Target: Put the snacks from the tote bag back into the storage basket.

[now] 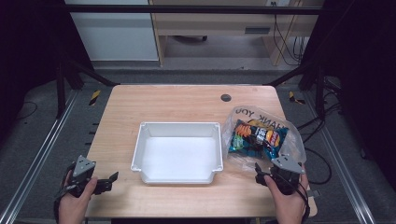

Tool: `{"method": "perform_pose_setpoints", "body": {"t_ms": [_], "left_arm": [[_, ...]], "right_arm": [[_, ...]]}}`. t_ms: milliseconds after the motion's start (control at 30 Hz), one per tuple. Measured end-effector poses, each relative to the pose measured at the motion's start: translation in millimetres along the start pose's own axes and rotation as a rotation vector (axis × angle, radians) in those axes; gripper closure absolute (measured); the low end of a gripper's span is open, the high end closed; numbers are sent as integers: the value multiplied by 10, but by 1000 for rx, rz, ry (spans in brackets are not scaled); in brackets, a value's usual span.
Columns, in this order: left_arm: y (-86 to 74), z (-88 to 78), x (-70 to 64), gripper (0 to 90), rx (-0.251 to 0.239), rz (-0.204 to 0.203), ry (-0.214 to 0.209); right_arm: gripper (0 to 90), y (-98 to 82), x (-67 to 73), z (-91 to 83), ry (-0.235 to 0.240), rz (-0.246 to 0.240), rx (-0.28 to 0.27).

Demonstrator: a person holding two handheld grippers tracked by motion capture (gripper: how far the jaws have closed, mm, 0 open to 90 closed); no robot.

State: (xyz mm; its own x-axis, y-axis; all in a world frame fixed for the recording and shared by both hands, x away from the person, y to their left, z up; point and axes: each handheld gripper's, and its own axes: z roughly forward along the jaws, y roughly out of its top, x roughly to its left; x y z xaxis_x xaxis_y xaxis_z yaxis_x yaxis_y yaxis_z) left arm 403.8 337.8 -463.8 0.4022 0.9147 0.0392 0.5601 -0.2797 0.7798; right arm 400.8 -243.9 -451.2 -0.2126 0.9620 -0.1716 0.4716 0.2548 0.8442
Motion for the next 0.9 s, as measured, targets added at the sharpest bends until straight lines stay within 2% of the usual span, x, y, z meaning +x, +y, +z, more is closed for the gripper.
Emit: {"method": "perform_pose_setpoints", "body": {"t_ms": [167, 300, 467, 567, 600, 633, 667, 700, 733, 800, 900], "left_arm": [[3, -5, -14, 36, -5, -3, -14], [-5, 4, -8, 37, -3, -11, -13], [-11, 15, 12, 40, -4, -19, -12], [-14, 23, 11, 41, -5, -25, -14], [-17, 30, 8, 41, -2, -24, -13], [-18, 36, 5, 41, -2, -25, -12], [-19, 42, 2, 41, 1, -25, -14], [-21, 45, -2, 41, 2, -29, -15], [-21, 49, -4, 41, 3, -29, -15], [-21, 55, -7, 41, 4, -24, -14], [-14, 63, -6, 41, 5, -24, -10]], "right_arm": [[60, -4, -42, -10, 2, 26, 24], [75, 2, -67, -26, -5, 26, 16], [88, 11, -97, -69, -7, 14, -25], [91, 20, -130, -86, -5, 24, -55], [90, 71, -202, -94, -1, 39, -105], [90, 103, -231, -98, 0, 45, -123], [90, 157, -267, -103, 4, 43, -144], [90, 240, -309, -113, 5, 20, -159], [91, 291, -332, -118, 0, 5, -166], [94, 434, -395, -111, 26, -15, -170], [94, 660, -491, -72, 37, -65, -158]]}}
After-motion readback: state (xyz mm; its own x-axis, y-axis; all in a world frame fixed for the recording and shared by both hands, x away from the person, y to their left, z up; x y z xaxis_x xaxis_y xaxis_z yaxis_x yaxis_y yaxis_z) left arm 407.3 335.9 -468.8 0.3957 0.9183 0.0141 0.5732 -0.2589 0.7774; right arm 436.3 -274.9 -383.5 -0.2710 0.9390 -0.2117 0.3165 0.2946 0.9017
